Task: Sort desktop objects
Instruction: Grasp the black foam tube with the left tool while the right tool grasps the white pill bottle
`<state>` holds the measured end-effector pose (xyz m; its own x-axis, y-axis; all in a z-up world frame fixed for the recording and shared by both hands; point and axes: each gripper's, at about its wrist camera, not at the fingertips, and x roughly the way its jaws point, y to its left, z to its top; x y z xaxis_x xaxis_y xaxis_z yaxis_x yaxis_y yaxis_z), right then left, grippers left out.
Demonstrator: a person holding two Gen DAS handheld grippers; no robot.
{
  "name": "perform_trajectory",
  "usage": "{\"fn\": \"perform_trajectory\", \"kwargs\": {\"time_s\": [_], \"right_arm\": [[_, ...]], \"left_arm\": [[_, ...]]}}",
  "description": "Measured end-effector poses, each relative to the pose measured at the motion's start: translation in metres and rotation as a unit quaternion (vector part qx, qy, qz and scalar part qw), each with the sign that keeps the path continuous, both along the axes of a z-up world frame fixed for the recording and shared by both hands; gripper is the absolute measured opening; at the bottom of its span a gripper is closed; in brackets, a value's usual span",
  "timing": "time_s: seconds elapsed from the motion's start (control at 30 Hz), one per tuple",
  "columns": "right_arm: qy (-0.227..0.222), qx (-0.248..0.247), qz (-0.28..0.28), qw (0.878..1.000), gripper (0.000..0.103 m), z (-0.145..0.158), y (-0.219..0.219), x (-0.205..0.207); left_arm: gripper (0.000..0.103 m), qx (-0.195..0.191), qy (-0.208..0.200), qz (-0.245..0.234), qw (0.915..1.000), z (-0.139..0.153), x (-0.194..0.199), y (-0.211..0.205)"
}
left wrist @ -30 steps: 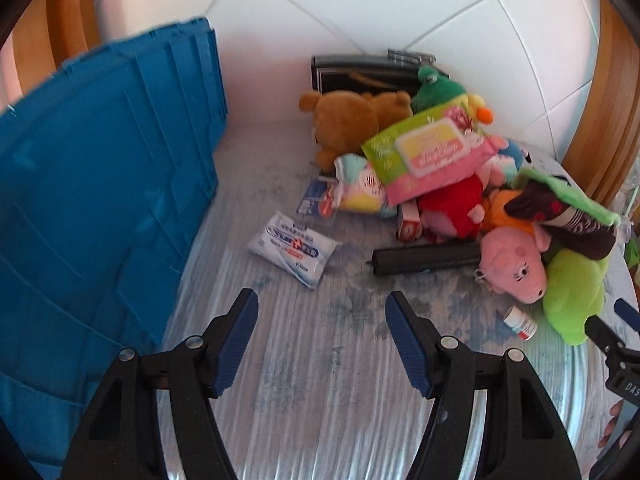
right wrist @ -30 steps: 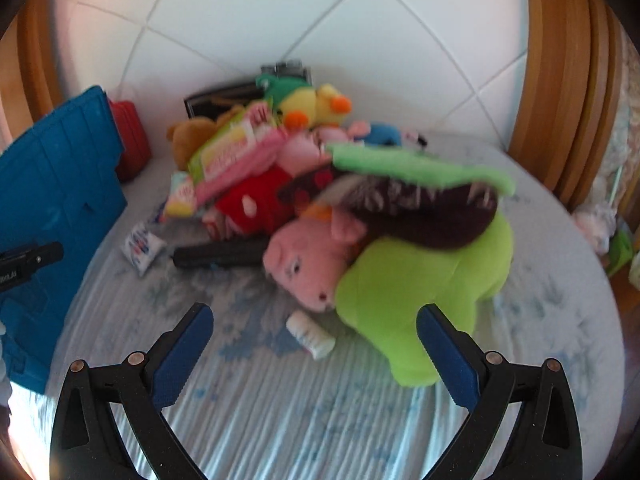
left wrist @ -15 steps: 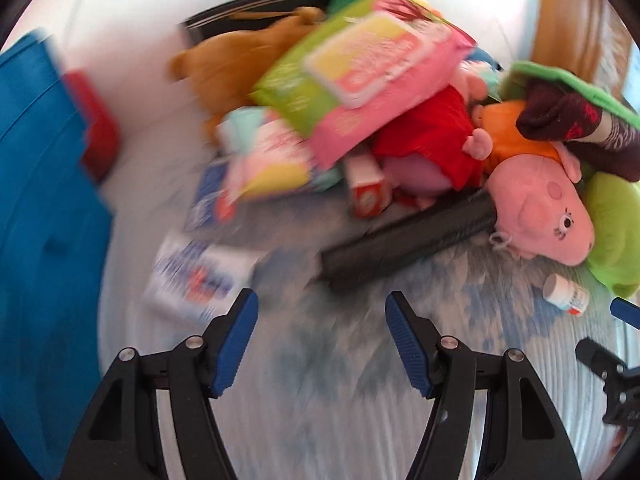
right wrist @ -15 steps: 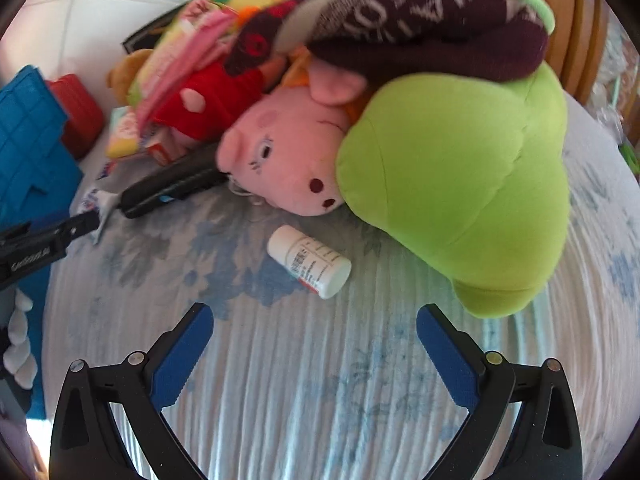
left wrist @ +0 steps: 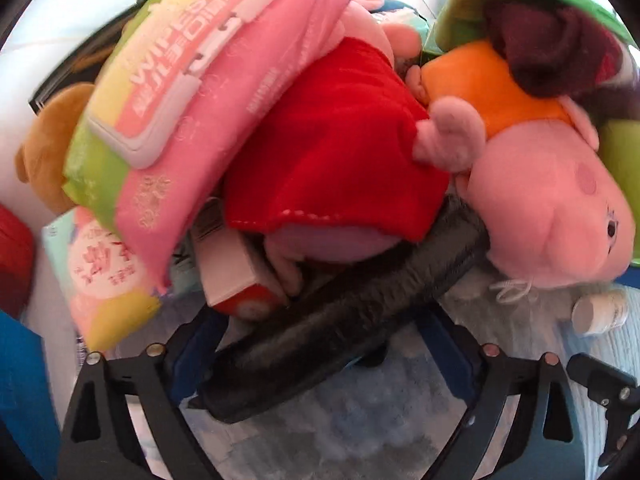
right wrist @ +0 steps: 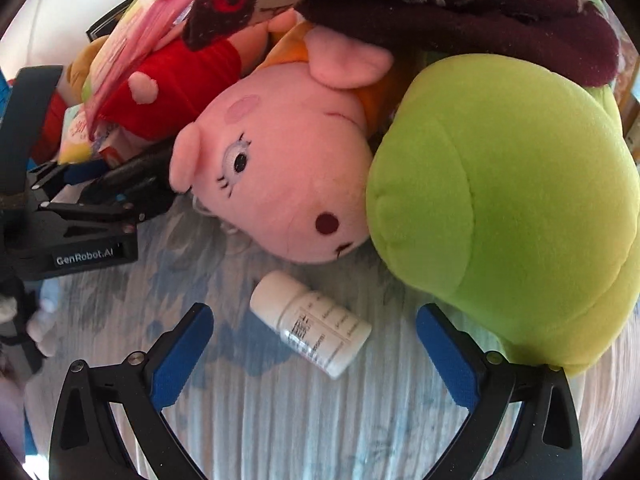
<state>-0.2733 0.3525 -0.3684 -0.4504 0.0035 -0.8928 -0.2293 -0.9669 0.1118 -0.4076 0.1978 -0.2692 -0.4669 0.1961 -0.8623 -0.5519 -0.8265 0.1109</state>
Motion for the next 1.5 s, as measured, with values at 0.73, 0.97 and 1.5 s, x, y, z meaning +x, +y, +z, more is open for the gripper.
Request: {"fn": "perform_trajectory", "kwargs": {"time_s": [0.73,0.97,1.5], "right_arm": [[0.035,-0.061,0.035,0.997,0.06,0.032,-0.008,0.004],[0.047,-0.06,0.049,0.996,0.078,0.014,-0.006,0.022],[0.066,-0.003,0.119,0.991,0.035,0.009,-0.029,0.054]], "left_arm": [[0.065,0.069,-0.067,0.157,0.9829,0.031,0.082,-0.092],[0.065,0.031,0.0,0.114,0.993,0.046,0.068,-0.058],[0.04,0.063,-0.043,0.144,0.9867,-0.003,0.106,-0.077]]}}
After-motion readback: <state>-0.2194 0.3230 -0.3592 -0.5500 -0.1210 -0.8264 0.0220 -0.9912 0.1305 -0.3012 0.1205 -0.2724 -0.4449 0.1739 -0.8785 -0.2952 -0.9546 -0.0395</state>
